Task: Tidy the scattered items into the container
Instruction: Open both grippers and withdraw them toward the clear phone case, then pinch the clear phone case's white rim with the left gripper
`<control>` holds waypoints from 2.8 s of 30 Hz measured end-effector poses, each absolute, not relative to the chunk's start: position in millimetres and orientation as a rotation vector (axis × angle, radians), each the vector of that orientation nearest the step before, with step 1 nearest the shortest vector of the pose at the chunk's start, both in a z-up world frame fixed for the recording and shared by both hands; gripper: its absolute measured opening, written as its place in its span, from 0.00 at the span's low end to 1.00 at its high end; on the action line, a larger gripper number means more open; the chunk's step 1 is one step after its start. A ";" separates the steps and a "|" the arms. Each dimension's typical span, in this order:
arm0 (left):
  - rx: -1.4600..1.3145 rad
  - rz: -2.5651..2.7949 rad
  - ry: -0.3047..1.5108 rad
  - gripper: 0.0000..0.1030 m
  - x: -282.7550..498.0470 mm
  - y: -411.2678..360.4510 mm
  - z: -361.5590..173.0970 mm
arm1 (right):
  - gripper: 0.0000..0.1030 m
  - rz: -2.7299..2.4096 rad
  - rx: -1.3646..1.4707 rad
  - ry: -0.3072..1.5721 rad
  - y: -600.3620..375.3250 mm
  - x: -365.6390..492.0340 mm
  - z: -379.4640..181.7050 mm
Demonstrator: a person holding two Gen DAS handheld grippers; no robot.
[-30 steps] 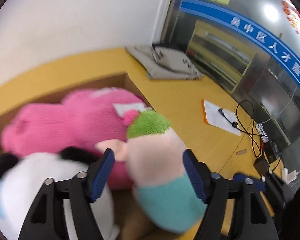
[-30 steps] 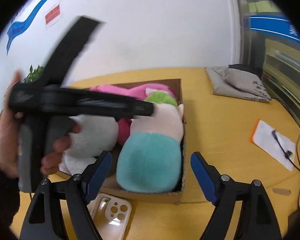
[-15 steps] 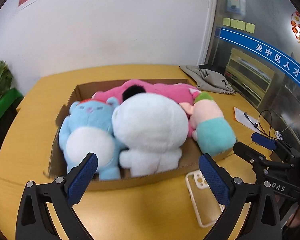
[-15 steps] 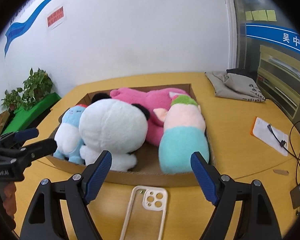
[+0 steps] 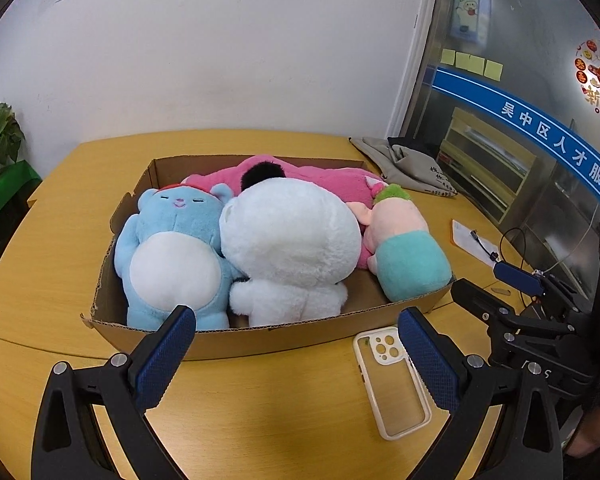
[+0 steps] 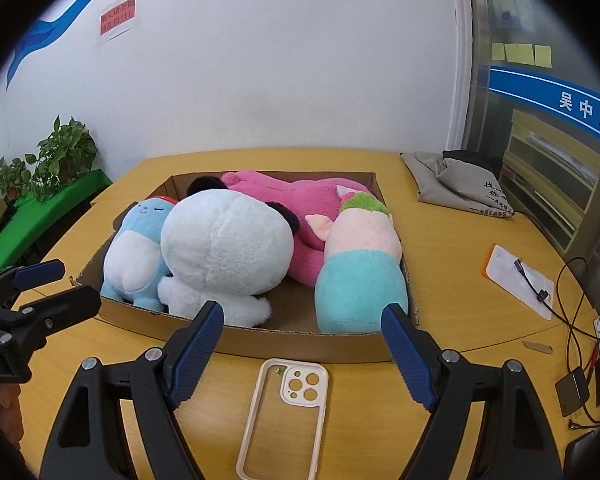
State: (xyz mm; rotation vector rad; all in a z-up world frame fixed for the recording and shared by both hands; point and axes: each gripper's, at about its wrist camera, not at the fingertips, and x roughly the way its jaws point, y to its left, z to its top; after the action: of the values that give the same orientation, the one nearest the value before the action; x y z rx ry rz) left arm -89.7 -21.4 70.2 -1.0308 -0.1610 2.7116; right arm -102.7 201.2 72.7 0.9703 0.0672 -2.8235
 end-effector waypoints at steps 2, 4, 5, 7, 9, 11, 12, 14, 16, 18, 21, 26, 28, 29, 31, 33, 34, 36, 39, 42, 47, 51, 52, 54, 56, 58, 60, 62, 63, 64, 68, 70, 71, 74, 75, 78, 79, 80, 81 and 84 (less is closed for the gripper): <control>-1.029 2.710 -0.164 1.00 -89.3 -20.3 69.7 | 0.79 -2.826 0.975 0.072 202.0 -103.8 71.7; -1.030 2.708 -0.160 1.00 -89.5 -18.9 69.2 | 0.79 -2.831 0.977 0.073 202.6 -105.0 70.7; -1.033 2.706 -0.158 1.00 -89.7 -18.2 68.7 | 0.79 -2.831 0.979 0.075 202.6 -105.4 69.9; -1.037 2.700 -0.157 1.00 -89.6 -17.4 68.2 | 0.79 -2.825 0.984 0.077 202.6 -106.3 68.5; -1.037 2.702 -0.154 1.00 -89.6 -17.2 68.1 | 0.79 -2.825 0.984 0.076 202.8 -107.1 68.0; -1.041 2.701 -0.155 1.00 -89.8 -16.9 67.7 | 0.79 -2.825 0.987 0.076 202.9 -107.6 67.1; -1.043 2.697 -0.155 1.00 -90.1 -16.7 67.4 | 0.79 -2.822 0.991 0.078 202.6 -108.0 66.3; -1.046 2.696 -0.149 1.00 -91.0 -16.2 66.6 | 0.79 -2.819 1.000 0.082 202.1 -108.7 65.0; -1.053 2.697 -0.154 1.00 -92.2 -16.3 64.9 | 0.79 -2.818 1.000 0.081 201.8 -108.6 64.2; -1.061 2.689 -0.164 1.00 -92.7 -17.1 63.4 | 0.79 -2.814 1.007 0.081 201.5 -107.9 62.9; -1.056 2.691 -0.164 1.00 -92.5 -17.1 63.9 | 0.79 -2.808 1.011 0.078 201.1 -107.7 61.7; -1.049 2.685 -0.160 1.00 -90.3 -16.2 65.4 | 0.79 -2.806 1.015 0.079 200.3 -106.3 61.7; -1.050 2.686 -0.166 1.00 -89.8 -17.2 64.9 | 0.79 -2.809 1.007 0.076 199.8 -105.2 62.7; -1.051 2.683 -0.171 1.00 -89.4 -17.8 64.5 | 0.79 -2.811 1.006 0.077 199.5 -104.5 63.1; -1.053 2.681 -0.167 1.00 -88.2 -18.3 63.9 | 0.79 -2.809 1.008 0.079 199.0 -103.6 63.1; -1.053 2.687 -0.168 1.00 -87.8 -19.2 63.8 | 0.79 -2.809 1.008 0.082 198.9 -102.8 63.5; -1.055 2.687 -0.177 1.00 -87.6 -20.0 63.4 | 0.79 -2.811 1.006 0.084 199.1 -102.4 63.4; -1.061 2.680 -0.184 1.00 -87.2 -20.4 62.1 | 0.79 -2.809 1.010 0.084 199.3 -101.7 62.2; -1.071 2.679 -0.170 1.00 -87.7 -18.1 59.7 | 0.79 -2.801 1.020 0.082 200.6 -100.7 59.0; -1.096 2.650 -0.178 1.00 -89.9 -13.9 53.7 | 0.79 -2.801 1.043 0.080 205.4 -98.7 50.1; -1.169 2.557 -0.161 1.00 -98.3 4.4 31.8 | 0.79 -2.742 1.168 0.048 225.7 -87.7 8.7; -1.260 2.503 -0.120 1.00 -110.0 27.0 3.7 | 0.79 -2.702 1.291 0.047 236.0 -80.5 -24.6; -1.283 2.495 -0.101 0.99 -112.5 33.1 -4.7 | 0.79 -2.699 1.310 0.064 235.7 -78.7 -30.4; -1.321 2.460 -0.092 0.98 -115.8 43.4 -21.2 | 0.79 -2.682 1.344 0.074 234.9 -75.9 -41.3; -1.366 2.416 -0.106 0.93 -119.8 51.3 -36.4 | 0.76 -2.667 1.367 0.068 233.7 -73.8 -48.4; -1.416 2.390 -0.114 0.86 -125.0 58.6 -51.2 | 0.72 -2.651 1.391 0.074 232.4 -73.4 -54.4; -1.466 2.373 -0.111 0.78 -129.6 64.9 -64.9 | 0.50 -2.651 1.417 0.093 232.2 -72.8 -61.3; -1.493 2.369 -0.090 0.68 -132.1 69.3 -73.3 | 0.46 -2.642 1.449 0.075 235.7 -72.5 -67.6; -1.484 2.382 -0.070 0.67 -132.2 71.4 -74.0 | 0.45 -2.641 1.441 0.065 237.0 -71.1 -68.8; -1.475 2.392 -0.050 0.64 -131.8 73.9 -74.2 | 0.45 -2.642 1.436 0.071 237.1 -69.5 -69.6; -1.471 2.375 -0.041 0.26 -132.3 79.5 -74.1 | 0.31 -2.636 1.410 0.077 233.9 -65.7 -68.9; -1.481 2.327 -0.089 0.11 -132.9 79.5 -76.0 | 0.13 -2.608 1.388 0.075 230.0 -63.6 -68.4; -1.481 2.320 -0.093 0.12 -132.3 79.6 -76.7 | 0.08 -2.598 1.384 0.073 228.9 -63.5 -68.1; -1.473 2.322 -0.079 0.11 -130.6 79.0 -75.0 | 0.07 -2.588 1.384 0.068 227.1 -63.0 -67.7; -1.473 2.321 -0.092 0.10 -130.6 77.4 -73.8 | 0.06 -2.582 1.382 0.051 228.2 -62.5 -67.1; -1.435 2.335 -0.102 0.10 -124.2 72.2 -61.7 | 0.06 -2.591 1.348 0.047 227.2 -58.4 -59.1; -1.416 2.344 -0.097 0.10 -121.4 70.3 -55.1 | 0.06 -2.601 1.322 0.058 225.4 -55.9 -53.3; -1.393 2.352 -0.095 0.10 -118.7 67.7 -47.3 | 0.06 -2.613 1.296 0.068 223.5 -54.1 -47.3; -1.367 2.360 -0.099 0.10 -117.2 64.7 -38.7 | 0.06 -2.624 1.270 0.074 222.3 -52.1 -40.9; -1.286 2.386 -0.124 0.10 -117.0 51.9 -8.3 | 0.06 -2.641 1.196 0.064 219.2 -48.8 -18.4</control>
State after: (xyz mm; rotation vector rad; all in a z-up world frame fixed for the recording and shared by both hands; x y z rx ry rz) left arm -117.0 51.9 -8.3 -1.2863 -0.1239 2.3860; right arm -48.8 219.2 -18.4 1.1961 0.0643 -2.6407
